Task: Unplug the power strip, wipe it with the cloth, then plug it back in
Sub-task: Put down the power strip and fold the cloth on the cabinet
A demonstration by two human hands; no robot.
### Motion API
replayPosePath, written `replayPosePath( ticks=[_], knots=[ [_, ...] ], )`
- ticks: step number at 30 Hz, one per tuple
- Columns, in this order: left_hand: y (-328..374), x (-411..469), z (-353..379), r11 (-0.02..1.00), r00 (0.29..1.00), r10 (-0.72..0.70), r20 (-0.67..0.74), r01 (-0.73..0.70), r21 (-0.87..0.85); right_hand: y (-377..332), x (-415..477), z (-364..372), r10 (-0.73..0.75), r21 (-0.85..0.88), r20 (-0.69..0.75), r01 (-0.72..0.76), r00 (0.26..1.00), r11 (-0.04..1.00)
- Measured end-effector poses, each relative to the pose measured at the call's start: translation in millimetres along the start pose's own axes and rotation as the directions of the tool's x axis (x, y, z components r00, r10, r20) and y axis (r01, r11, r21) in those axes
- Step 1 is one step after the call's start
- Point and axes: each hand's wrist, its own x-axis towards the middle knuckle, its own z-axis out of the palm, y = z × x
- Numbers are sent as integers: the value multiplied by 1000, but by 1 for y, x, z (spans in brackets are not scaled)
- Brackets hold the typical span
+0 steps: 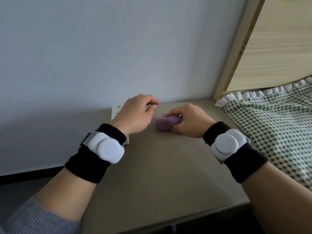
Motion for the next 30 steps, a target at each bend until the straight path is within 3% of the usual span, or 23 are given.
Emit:
replayPosePath(
  ticks=[4,8,12,14,16,19,22,24,26,27,30],
  knots=[
    [7,-1,3,998,999,15,31,-13,-64,4,-12,-12,-67,171,284,19,956,985],
    [14,-3,1,969,992,-57,110,82,-232,12,-17,-15,-19,614,124,-61,992,787],
    [18,-8,-4,826,961,-117,251,234,-513,14,-16,-10,79,779,148,-166,986,605],
    [17,-10,-7,832,959,-88,270,220,-510,12,-15,-8,104,836,151,-183,983,518],
    [14,-11,-9,904,959,-45,280,158,-397,9,-13,-4,122,872,146,-186,982,452],
    [11,-12,-13,945,960,28,278,65,-320,6,-10,2,108,864,122,-159,987,478],
    [10,-12,-13,955,965,70,251,8,-296,6,-10,1,-14,880,184,-158,983,448],
    [9,-12,-12,956,978,32,204,30,-291,9,-11,-4,-40,804,224,-161,974,573],
    [9,-11,-11,957,990,-39,138,76,-279,10,-11,-4,-8,635,150,-90,989,767],
    [9,-11,-11,957,991,-70,112,99,-273,10,-9,-4,-4,585,72,-39,997,810],
    [9,-11,-14,951,989,-109,96,132,-279,8,-5,-3,64,650,-65,-7,996,760]
  ],
)
